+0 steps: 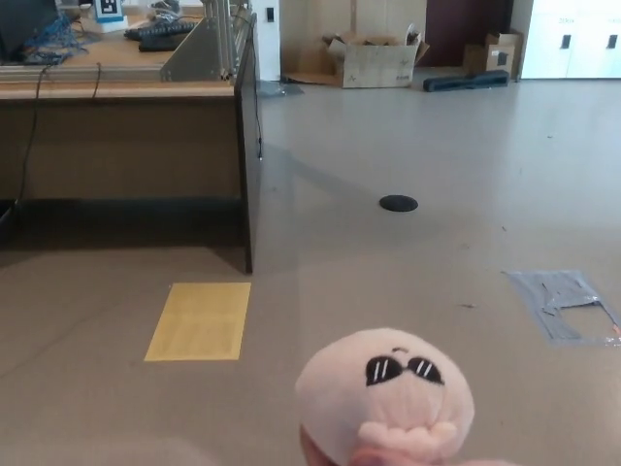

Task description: The robot extends its left hand to pick up an emotional support dumpling from the palm of a person and brings its hand down by its side. Then it extends its arm again to hand the dumpling back to the person.

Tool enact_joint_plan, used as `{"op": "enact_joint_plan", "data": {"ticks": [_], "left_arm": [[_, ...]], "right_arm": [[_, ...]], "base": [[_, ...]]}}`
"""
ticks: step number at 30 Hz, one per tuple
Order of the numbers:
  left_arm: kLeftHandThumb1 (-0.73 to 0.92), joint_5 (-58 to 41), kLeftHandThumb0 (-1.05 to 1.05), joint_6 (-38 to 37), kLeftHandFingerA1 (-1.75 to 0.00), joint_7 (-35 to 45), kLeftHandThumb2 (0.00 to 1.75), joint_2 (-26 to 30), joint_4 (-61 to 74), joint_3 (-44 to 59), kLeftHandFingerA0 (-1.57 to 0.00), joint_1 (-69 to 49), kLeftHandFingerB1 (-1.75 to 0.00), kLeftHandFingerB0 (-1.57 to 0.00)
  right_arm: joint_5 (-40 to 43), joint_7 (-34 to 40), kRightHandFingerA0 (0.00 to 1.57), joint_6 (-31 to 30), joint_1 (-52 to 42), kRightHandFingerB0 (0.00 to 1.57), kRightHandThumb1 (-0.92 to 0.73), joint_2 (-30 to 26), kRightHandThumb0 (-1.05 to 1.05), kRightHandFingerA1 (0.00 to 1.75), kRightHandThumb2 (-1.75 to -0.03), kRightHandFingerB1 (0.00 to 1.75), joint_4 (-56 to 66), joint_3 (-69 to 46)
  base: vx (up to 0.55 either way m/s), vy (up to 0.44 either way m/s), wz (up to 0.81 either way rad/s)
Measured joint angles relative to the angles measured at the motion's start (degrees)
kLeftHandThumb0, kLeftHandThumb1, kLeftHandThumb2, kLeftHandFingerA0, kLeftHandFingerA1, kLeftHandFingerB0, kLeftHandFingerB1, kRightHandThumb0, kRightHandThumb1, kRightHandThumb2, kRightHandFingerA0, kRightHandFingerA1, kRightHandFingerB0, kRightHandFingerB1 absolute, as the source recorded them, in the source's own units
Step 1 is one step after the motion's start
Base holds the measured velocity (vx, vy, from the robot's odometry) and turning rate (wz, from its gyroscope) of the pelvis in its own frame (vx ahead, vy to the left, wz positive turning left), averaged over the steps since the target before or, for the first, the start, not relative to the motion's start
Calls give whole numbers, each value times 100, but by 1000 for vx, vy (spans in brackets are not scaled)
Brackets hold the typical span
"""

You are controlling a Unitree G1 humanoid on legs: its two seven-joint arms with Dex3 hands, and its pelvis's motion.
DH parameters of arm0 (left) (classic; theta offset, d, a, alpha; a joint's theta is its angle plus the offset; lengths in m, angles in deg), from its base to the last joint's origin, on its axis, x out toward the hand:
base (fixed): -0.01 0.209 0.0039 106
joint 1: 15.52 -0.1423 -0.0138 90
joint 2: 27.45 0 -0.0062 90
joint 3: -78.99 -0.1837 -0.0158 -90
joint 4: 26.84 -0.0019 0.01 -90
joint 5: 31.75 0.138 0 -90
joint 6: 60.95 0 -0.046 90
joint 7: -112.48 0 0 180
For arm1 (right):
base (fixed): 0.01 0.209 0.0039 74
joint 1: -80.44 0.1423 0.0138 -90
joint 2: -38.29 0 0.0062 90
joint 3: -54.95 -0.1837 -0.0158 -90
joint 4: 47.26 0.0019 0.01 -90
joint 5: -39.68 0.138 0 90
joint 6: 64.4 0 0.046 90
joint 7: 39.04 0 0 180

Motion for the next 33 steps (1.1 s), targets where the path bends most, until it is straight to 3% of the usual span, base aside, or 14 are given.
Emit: {"op": "enact_joint_plan", "data": {"ticks": [7, 9, 13, 14, 15, 16, 17, 20, 21, 26, 27, 28, 32, 33], "left_arm": [[49, -649, -20, 404, -42, 361, 55, 58, 521, 453, -48, -2, -32, -35], [52, -799, -20, 549, -39, 432, 58, 118, 698, 508, -32, 14, -30, -20], [52, -1071, -20, 936, -39, 634, 58, 811, 1463, 514, -32, 641, -30, -20], [30, -1130, -22, 1007, -50, 673, 85, 974, 1627, 518, -9, 793, -49, -7], [40, -1173, -47, 1046, -38, 731, 62, 1147, 1718, 482, -20, 986, -33, -14], [40, -1177, -47, 1055, -38, 842, 62, 1443, 1731, 358, -20, 1361, -33, -14], [27, -1176, -23, 1055, -50, 915, 84, 1629, 1738, 266, -9, 1601, -50, -7], [29, -1171, -23, 1057, -49, 1142, 84, 2121, 1764, -44, -7, 2336, -49, -6], [39, -1168, -48, 1057, -38, 1231, 62, 2265, 1764, -179, -20, 2617, -33, -12], [38, -1061, -54, 1052, -39, 1679, 64, 2744, 1752, -905, -23, 3823, -35, -13], [20, -1040, -28, 1052, -49, 1763, 81, 2787, 1748, -1052, -6, 4045, -49, -5], [42, -1009, -52, 1053, -33, 1868, 53, 2839, 1746, -1250, -21, 4311, -29, -16], [42, -871, -52, 1053, -33, 2238, 53, 3010, 1767, -1877, -21, 5119, -29, -16], [17, -830, -30, 1053, -47, 2340, 79, 3057, 1771, -2022, 0, 5282, -47, 0]], "right_arm": [[243, -192, 85, 342, 33, 48, -60, 61, -31, 51, -58, 36, -4, -167], [279, -223, 87, 409, 33, 47, -59, 82, -30, 53, -58, 36, -23, -174], [334, -246, 87, 455, 91, 47, -59, 129, -30, 53, -58, 36, -65, -193], [345, -251, 85, 468, 111, 47, -60, 134, -31, 51, -58, 36, -76, -196], [354, -254, 84, 482, 123, 47, -60, 133, -30, 51, -58, 36, -90, -200], [358, -256, 84, 489, 151, 47, -60, 133, -30, 51, -58, 36, -105, -200], [360, -258, 84, 494, 161, 48, -60, 134, -30, 51, -58, 36, -110, -197], [360, -261, 85, 504, 183, 48, -61, 135, -30, 51, -58, 36, -112, -197], [360, -261, 86, 505, 196, 48, -61, 135, -31, 51, -58, 36, -112, -196], [360, -261, 84, 515, 217, 46, -61, 134, -31, 51, -58, 35, -109, -194], [359, -261, 84, 518, 218, 46, -61, 134, -31, 51, -58, 35, -109, -194], [359, -261, 84, 519, 220, 46, -61, 134, -32, 52, -58, 35, -109, -192], [358, -261, 84, 535, 224, 46, -61, 133, -32, 52, -58, 35, -110, -186], [358, -261, 85, 539, 225, 47, -61, 133, -31, 52, -58, 35, -110, -185]], "base": [[0, 0, 0], [-5, 2, 3], [-11, 0, 5], [0, 0, 0], [13, 1, 7], [0, 0, 0], [0, 0, 0], [0, 0, 0], [0, 0, 0], [0, 0, 0], [0, 0, 0], [0, 0, 0], [0, 0, 0], [0, 0, 0]]}}
